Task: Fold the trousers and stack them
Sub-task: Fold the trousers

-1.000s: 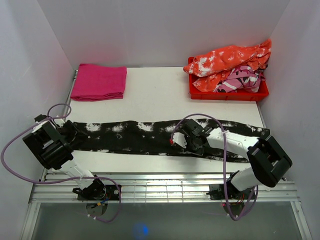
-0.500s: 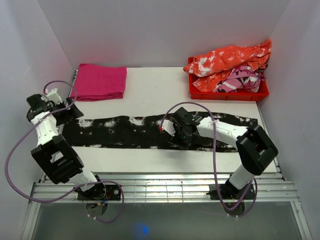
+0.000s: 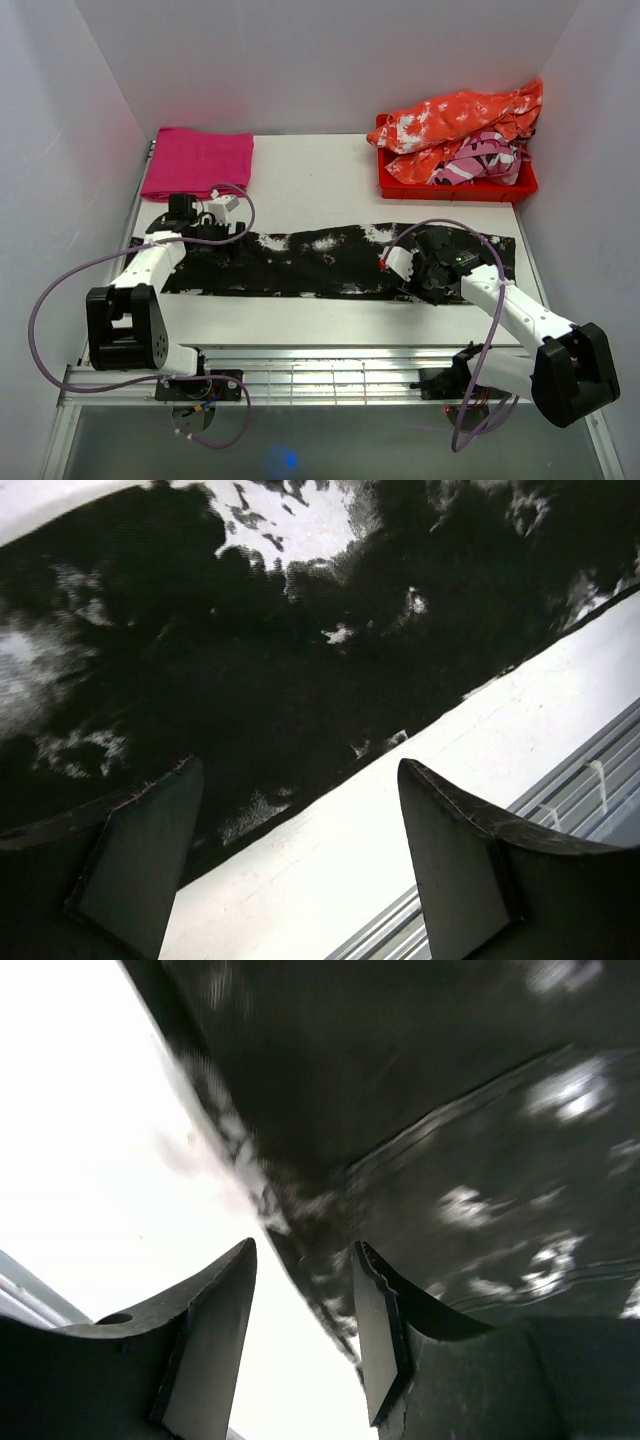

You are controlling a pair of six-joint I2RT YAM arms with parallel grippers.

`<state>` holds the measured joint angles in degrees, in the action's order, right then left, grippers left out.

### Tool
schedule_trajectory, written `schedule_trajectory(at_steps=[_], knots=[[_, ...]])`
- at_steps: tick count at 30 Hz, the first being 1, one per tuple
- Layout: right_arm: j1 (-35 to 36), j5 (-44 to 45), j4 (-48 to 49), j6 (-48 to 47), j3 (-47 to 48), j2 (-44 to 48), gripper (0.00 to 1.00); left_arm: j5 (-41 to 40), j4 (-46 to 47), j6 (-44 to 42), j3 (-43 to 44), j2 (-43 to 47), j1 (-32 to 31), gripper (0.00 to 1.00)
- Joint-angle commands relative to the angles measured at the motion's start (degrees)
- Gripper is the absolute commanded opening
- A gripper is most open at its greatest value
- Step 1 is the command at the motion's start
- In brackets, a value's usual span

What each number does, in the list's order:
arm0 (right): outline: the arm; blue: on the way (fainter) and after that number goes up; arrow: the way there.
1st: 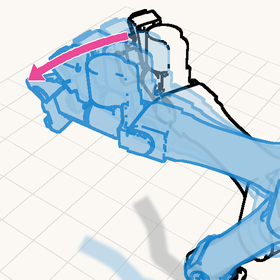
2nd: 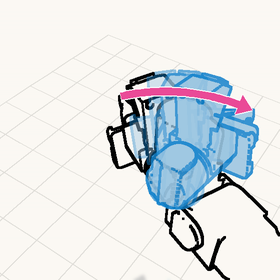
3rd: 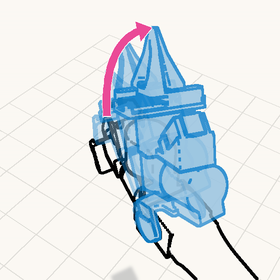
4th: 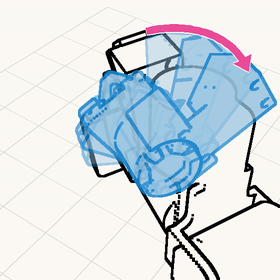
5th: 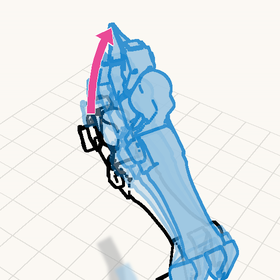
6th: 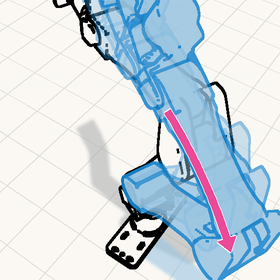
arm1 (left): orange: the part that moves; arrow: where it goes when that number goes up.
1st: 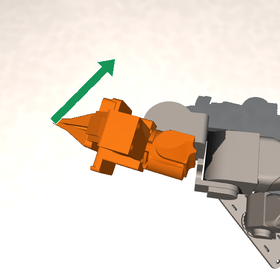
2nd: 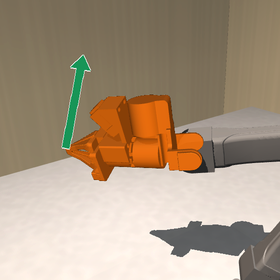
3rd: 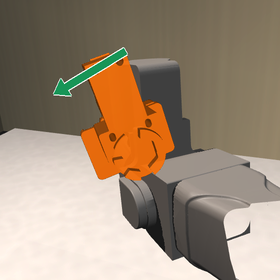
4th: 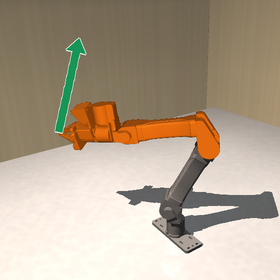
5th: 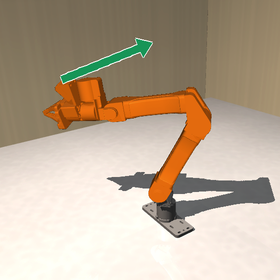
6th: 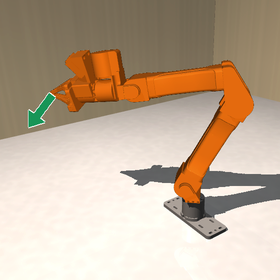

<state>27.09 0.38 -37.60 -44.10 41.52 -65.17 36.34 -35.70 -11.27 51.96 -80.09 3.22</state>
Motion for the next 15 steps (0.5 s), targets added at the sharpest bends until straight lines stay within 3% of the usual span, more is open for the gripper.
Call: schedule_trajectory(at_steps=[1, 8, 12, 15], knots=[[-2.3, 2.3, 0.1, -5.6, -2.6, 0.0, 0.50, -4.2, 3.8, 1.0, -0.3, -1.5, -2.3, 0.89], [-4.7, 4.2, 6.5, -8.0, -7.4, -3.6, 0.50, -11.8, 5.1, 1.2, -0.1, -7.4, -2.2, 0.87], [-5.0, 4.5, 6.6, -7.3, -6.5, -4.1, 0.34, -12.3, 5.6, 1.7, -1.0, -9.6, -2.3, 0.86], [-5.0, 5.2, 6.1, -7.8, -5.9, -2.8, 0.30, -13.9, 6.6, 1.5, -2.0, -9.8, -2.3, 0.85]])
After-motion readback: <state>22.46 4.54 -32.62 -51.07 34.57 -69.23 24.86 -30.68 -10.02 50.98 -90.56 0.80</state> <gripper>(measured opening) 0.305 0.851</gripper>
